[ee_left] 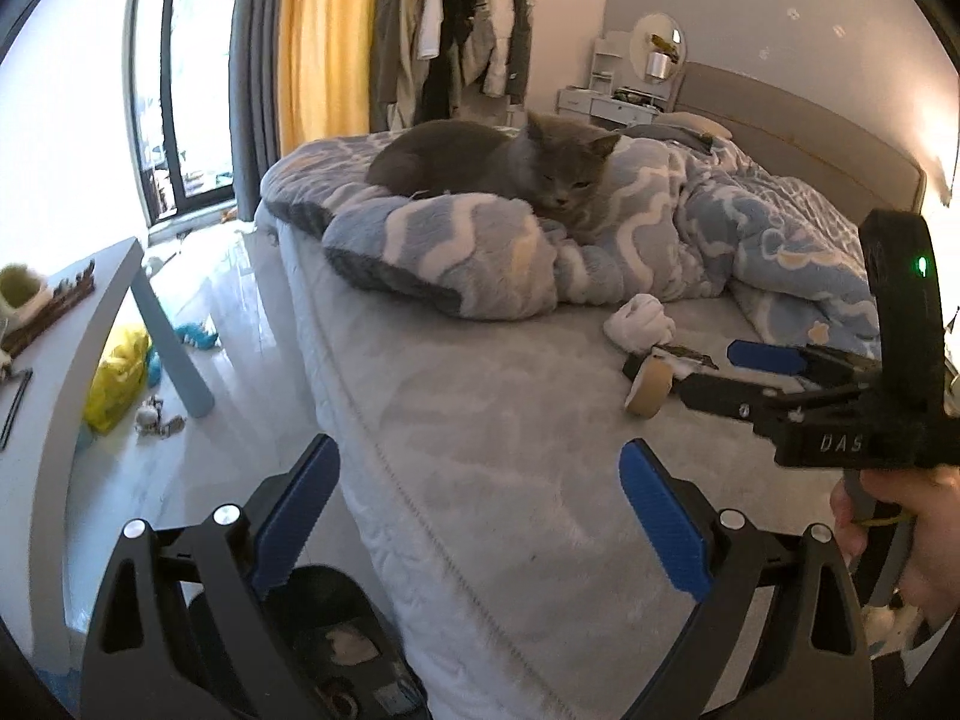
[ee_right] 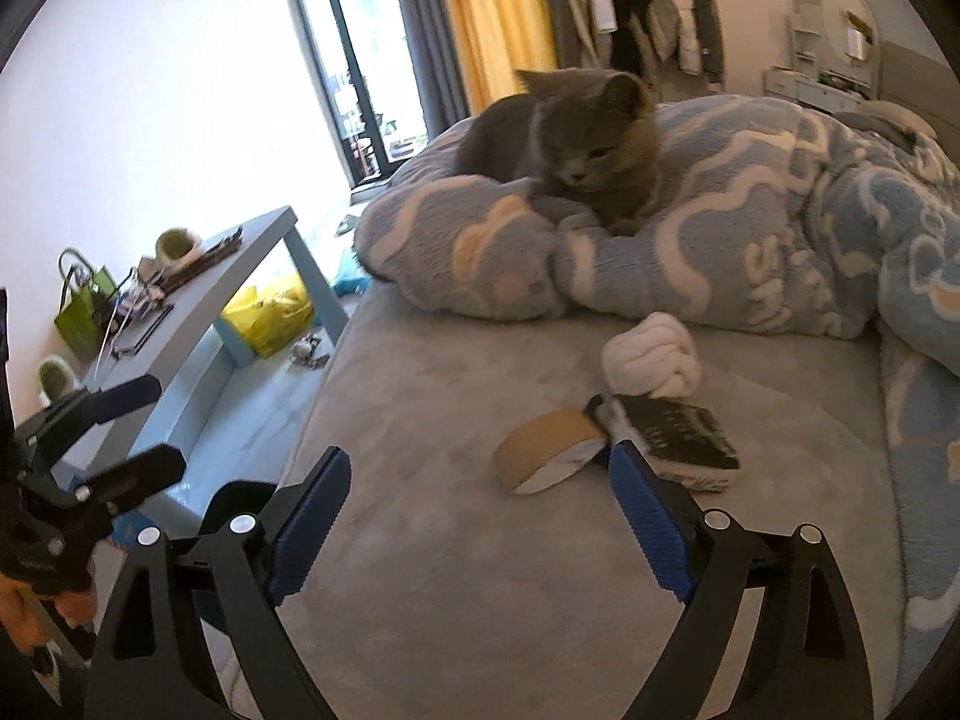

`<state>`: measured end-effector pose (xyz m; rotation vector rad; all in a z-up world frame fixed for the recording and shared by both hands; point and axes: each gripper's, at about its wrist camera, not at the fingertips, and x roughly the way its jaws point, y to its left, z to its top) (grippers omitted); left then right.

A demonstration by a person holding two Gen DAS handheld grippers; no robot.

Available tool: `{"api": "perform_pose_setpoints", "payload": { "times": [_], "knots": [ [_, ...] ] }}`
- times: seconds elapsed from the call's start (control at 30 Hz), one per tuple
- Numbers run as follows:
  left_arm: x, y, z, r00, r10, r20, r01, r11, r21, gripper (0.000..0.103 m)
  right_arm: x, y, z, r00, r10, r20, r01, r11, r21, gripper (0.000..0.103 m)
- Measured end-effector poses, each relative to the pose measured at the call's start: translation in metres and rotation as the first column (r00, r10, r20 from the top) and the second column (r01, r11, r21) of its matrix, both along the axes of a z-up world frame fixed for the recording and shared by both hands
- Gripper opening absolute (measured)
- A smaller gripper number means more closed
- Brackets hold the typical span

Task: Collect trash
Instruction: 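Move both tools back over the bed toward the tape roll and knotted sock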

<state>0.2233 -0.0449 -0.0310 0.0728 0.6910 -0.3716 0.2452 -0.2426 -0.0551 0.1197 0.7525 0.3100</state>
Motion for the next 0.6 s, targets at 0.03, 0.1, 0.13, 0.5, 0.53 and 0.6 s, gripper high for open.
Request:
{"api": "perform_pose_setpoints", "payload": {
  "times": [0.03, 0.1, 0.13, 0.5, 0.53, 0.6],
  "knots": [
    [0.001, -0.006, -0.001, 1.000, -0.012, 0.007, 0.012, 1.000, 0.012, 0.095, 0.002, -0.005, 0.001, 1.000, -0.007, 0.001, 0.007, 1.000, 0.008, 0.090],
    [0.004, -0.015, -0.003, 0.999, -0.033, 0.007, 0.033, 0.999, 0.024, 0.091, 0.005, -0.011, 0.002, 1.000, -0.019, 0.003, 0.019, 1.000, 0.018, 0.090],
    [0.006, -0.020, -0.005, 0.999, -0.042, 0.000, 0.042, 0.999, 0.024, 0.089, 0.008, -0.016, 0.002, 1.000, -0.028, 0.002, 0.027, 0.999, 0.024, 0.091],
    [0.027, -0.063, -0.023, 0.985, -0.162, -0.057, 0.164, 0.986, 0.027, 0.075, 0.027, -0.050, -0.007, 0.997, -0.073, -0.026, 0.073, 0.997, 0.020, 0.092],
    [0.029, -0.066, -0.024, 0.984, -0.169, -0.063, 0.171, 0.985, 0.021, 0.074, 0.029, -0.054, -0.009, 0.997, -0.075, -0.031, 0.075, 0.997, 0.018, 0.092],
    [0.035, -0.071, -0.027, 0.980, -0.183, -0.073, 0.184, 0.983, 0.006, 0.070, 0.032, -0.060, -0.012, 0.996, -0.079, -0.037, 0.080, 0.997, 0.019, 0.092]
  ]
}}
